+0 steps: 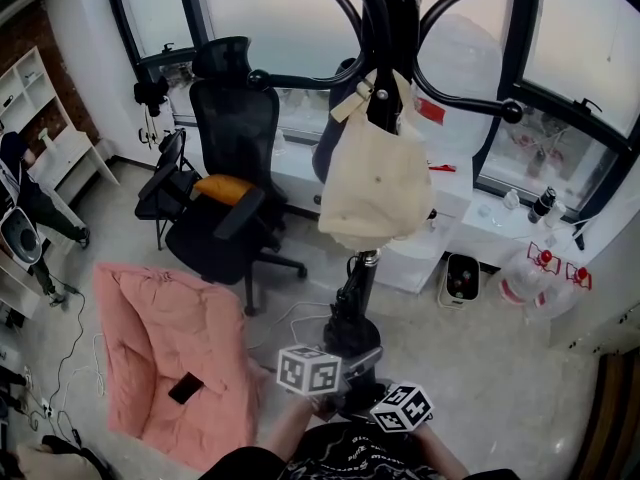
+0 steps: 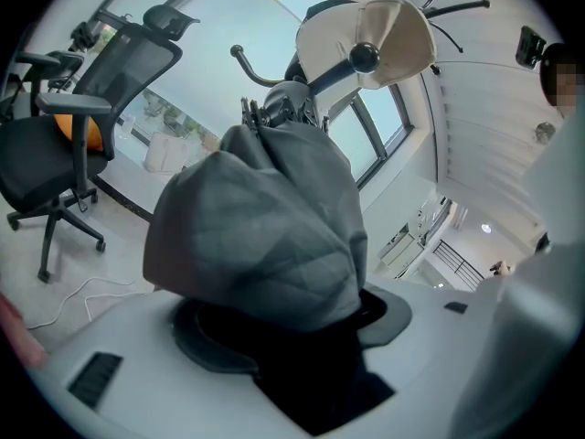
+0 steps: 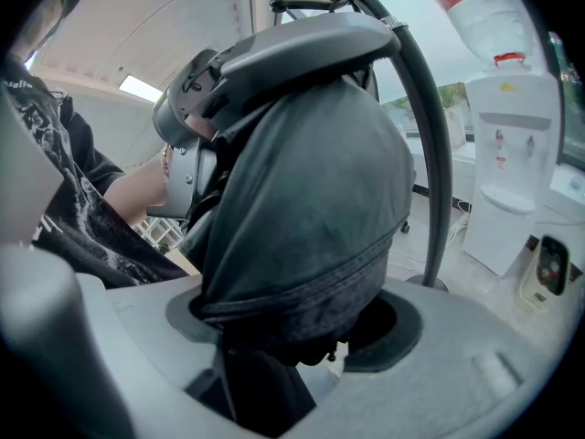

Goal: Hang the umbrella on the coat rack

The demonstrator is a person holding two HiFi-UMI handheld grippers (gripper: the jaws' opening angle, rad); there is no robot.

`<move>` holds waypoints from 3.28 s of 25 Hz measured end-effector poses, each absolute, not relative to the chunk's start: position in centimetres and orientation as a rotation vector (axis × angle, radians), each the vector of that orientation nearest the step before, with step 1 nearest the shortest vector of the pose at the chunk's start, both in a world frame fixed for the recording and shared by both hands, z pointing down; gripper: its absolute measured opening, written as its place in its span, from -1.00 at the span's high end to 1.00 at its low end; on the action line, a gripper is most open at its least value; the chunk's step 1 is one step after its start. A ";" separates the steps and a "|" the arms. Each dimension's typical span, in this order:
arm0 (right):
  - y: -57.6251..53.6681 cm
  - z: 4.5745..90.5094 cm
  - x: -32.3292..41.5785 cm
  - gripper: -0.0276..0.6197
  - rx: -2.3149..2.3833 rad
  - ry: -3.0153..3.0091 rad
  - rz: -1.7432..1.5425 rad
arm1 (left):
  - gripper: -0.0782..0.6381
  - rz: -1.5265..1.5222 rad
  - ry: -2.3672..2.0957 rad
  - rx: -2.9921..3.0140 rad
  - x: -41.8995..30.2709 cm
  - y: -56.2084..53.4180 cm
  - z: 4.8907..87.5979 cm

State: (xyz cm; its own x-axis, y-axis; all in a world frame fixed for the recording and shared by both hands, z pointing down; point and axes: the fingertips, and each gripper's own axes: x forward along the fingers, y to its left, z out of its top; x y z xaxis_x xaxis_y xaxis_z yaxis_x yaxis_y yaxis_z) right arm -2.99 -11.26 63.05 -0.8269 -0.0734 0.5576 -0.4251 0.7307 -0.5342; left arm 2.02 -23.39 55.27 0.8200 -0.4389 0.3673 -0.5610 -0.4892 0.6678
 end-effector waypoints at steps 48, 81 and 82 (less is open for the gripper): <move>-12.3 66.8 1.4 -0.28 0.532 -2.247 0.864 | 0.00 0.256 -0.785 2.133 2.3 -25.3 59.7; -13.5 67.3 3.3 -0.28 0.578 -2.219 0.782 | 0.00 0.497 -1.225 2.172 0.2 -29.9 66.0; -13.5 67.4 3.3 -0.28 0.580 -2.224 0.778 | 0.00 0.485 -1.233 2.168 0.1 -30.1 66.0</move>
